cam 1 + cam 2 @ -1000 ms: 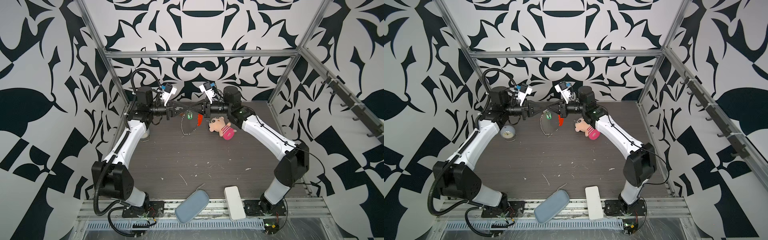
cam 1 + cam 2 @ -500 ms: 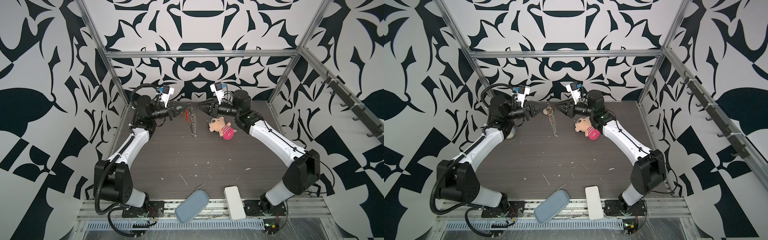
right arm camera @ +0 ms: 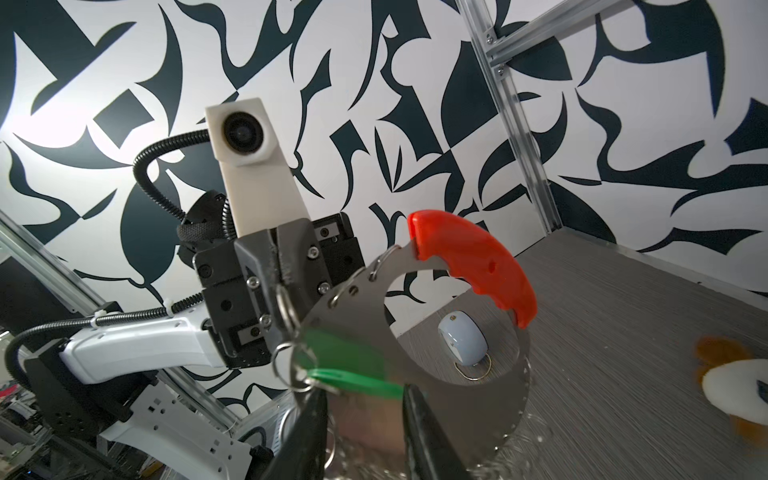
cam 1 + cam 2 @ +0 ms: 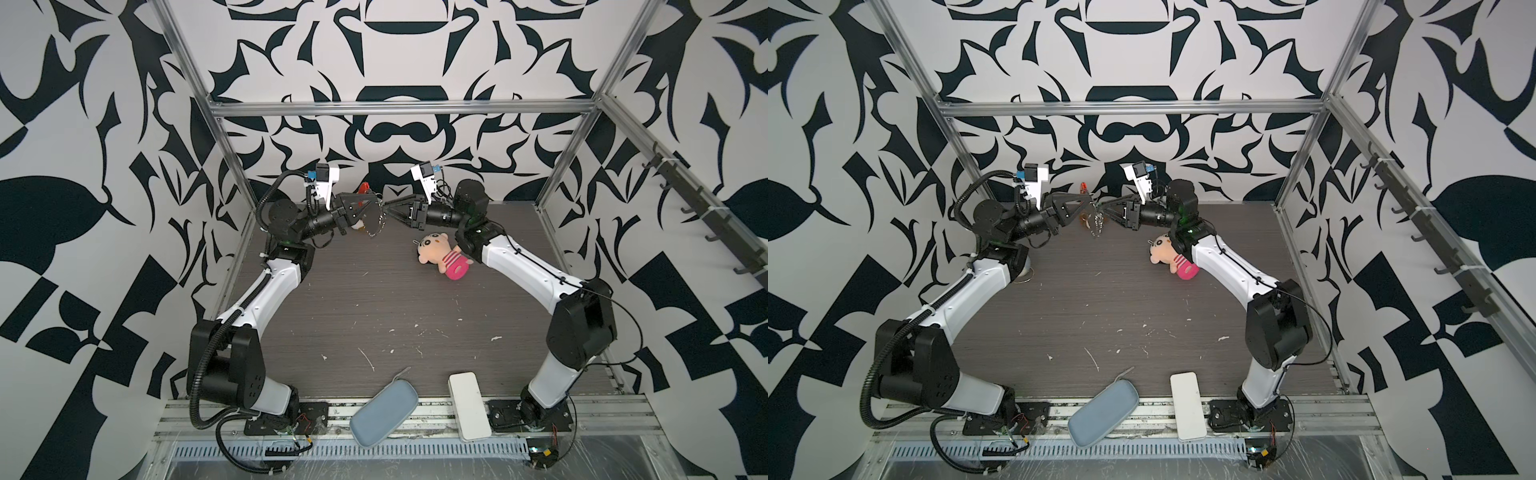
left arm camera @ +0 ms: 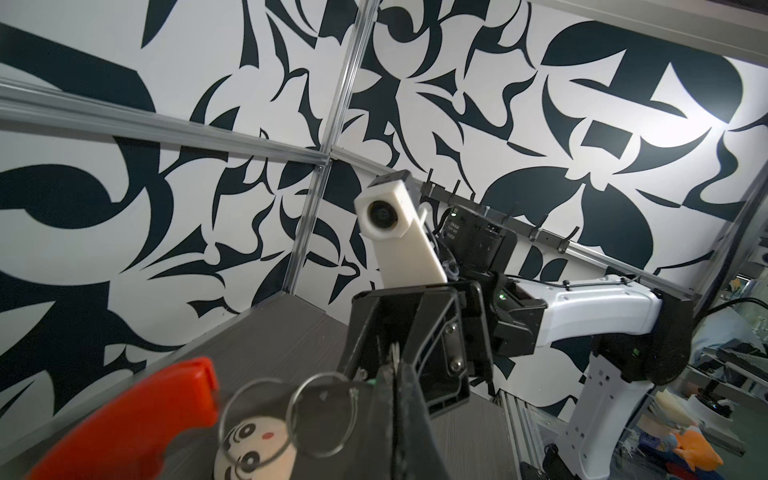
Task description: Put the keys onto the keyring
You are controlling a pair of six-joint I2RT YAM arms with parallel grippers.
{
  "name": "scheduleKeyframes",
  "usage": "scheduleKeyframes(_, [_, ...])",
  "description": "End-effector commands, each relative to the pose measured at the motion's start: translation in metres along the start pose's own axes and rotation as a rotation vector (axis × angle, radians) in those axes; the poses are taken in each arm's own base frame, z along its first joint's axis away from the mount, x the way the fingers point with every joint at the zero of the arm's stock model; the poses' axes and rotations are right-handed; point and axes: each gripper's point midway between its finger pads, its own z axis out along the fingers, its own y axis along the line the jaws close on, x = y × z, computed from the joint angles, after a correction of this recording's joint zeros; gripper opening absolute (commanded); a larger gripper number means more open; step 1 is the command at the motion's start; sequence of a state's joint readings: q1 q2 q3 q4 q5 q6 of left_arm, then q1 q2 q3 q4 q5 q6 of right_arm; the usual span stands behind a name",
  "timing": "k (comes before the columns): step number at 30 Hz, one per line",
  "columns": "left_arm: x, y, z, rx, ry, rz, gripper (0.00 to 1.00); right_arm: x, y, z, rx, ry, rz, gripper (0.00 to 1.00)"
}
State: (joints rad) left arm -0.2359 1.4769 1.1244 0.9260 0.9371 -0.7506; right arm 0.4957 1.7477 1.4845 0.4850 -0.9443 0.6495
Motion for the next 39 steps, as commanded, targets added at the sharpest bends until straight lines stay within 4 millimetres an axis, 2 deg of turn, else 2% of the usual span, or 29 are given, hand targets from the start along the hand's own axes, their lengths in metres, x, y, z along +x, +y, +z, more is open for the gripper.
scheduleKeyframes(1, [-0.013,-0.016,0.002,0.063,-0.043,0.034,0.00,-0.030,0.032,0.003,-0.079,-0.057,-0.075,0.33])
scheduleKeyframes(4, [-0.013,-0.015,0.002,0.066,-0.046,0.035,0.00,-0.029,0.034,0.006,-0.086,-0.051,-0.072,0.30])
scheduleKeyframes(8, [-0.015,-0.012,0.003,0.061,-0.061,0.034,0.00,-0.027,0.035,0.011,-0.096,-0.044,-0.067,0.14])
scheduleKeyframes(10, [-0.016,-0.012,0.004,0.067,-0.069,0.034,0.00,-0.024,0.037,0.016,-0.106,-0.038,-0.061,0.10])
scheduleKeyframes(13, [-0.016,-0.011,0.004,0.076,-0.078,0.027,0.00,-0.020,0.038,0.021,-0.117,-0.024,-0.053,0.06])
scheduleKeyframes(18, [-0.013,-0.012,0.004,0.082,-0.063,0.025,0.00,-0.019,0.037,0.016,-0.089,-0.021,-0.067,0.00])
scheduleKeyframes(31, [-0.002,-0.015,0.002,0.080,0.001,0.029,0.00,-0.040,0.021,-0.038,0.154,-0.107,-0.175,0.00])
scheduleKeyframes(35, [0.001,-0.012,0.002,0.075,0.006,0.021,0.00,-0.040,0.023,-0.045,0.187,-0.108,-0.202,0.00])
scheduleKeyframes(39, [0.000,-0.013,0.003,0.077,0.005,0.019,0.00,-0.036,0.021,-0.042,0.171,-0.092,-0.192,0.00])
